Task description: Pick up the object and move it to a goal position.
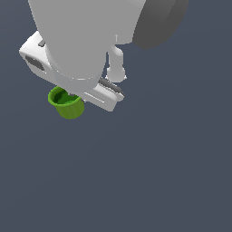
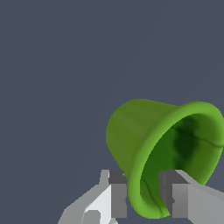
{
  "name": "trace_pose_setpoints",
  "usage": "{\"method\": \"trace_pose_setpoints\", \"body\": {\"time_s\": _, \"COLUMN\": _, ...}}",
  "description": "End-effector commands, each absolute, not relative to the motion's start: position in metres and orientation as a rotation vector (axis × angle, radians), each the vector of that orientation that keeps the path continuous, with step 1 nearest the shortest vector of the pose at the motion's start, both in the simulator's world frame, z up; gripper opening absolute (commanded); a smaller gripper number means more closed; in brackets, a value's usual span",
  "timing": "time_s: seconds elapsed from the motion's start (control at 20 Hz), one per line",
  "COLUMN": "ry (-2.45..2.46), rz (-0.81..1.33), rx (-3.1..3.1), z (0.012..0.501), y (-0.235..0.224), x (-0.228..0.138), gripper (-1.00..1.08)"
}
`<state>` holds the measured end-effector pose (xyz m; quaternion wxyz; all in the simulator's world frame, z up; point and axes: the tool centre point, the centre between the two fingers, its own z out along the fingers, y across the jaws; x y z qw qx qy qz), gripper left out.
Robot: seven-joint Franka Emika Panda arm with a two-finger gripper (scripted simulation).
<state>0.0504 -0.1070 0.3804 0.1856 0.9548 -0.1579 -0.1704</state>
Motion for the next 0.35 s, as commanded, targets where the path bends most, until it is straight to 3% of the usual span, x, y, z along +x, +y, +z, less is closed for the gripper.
{"method": "trace_pose_setpoints", "body": {"time_s": 0.0, "ry": -0.445, "rz": -0.477, "rx": 2.690, "z": 0.3836, "y": -0.1081, "x": 0.0508, "gripper": -1.00}}
{"method": "trace_pose_setpoints", "body": {"time_s": 0.3, "ry": -0.445, "rz": -0.477, "rx": 2.690, "z": 0.3850, "y": -0.1089, "x": 0.0511, "gripper": -1.00}}
